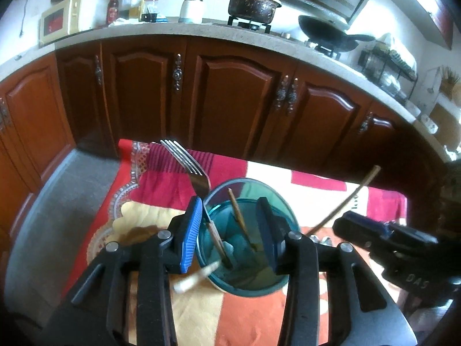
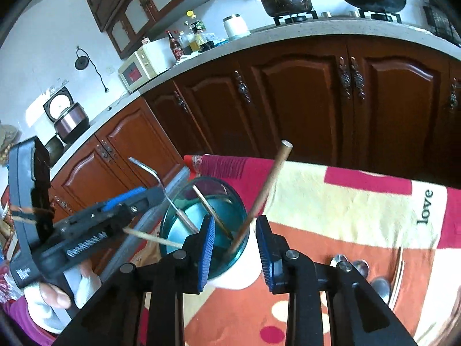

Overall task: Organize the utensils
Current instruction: 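Lower the chopstick and fork into the cup and open both grippers, then move both open grippers back over the spoons and chopsticks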

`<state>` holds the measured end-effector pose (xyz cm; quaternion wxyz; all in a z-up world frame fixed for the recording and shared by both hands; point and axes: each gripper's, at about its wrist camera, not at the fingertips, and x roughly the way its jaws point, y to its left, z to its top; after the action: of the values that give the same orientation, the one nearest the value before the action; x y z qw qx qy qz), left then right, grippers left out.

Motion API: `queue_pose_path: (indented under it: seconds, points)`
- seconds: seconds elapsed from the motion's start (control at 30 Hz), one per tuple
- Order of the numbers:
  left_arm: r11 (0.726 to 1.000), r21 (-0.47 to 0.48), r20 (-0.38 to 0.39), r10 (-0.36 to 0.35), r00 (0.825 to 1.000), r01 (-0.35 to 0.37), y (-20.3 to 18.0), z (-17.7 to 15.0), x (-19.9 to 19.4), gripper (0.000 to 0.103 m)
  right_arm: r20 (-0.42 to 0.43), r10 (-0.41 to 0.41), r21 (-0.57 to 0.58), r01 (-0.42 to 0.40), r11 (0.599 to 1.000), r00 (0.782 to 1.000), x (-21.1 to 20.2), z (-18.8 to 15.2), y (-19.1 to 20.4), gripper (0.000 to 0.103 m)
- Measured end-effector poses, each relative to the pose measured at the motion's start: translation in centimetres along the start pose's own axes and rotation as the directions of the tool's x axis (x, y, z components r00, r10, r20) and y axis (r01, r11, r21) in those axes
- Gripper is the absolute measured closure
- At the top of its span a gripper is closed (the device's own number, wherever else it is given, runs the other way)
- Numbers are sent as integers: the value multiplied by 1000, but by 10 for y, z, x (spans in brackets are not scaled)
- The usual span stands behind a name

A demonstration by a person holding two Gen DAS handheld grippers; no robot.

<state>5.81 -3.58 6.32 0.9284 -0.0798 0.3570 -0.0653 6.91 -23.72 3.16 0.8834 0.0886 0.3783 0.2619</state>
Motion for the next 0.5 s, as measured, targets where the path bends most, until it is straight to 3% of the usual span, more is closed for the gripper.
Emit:
queue_pose_path:
  seconds: [0.23,0.5]
  points:
    - [1000,15,1,-27,1000,27,-20,-10,-26,64,0,-12,13,12,1000,1000,-26,-21,-8,70]
    - [991,90,5,-97,995,97,-61,-25,-47,60,10,-89,18,89,996,996,-59,-46,-25,67]
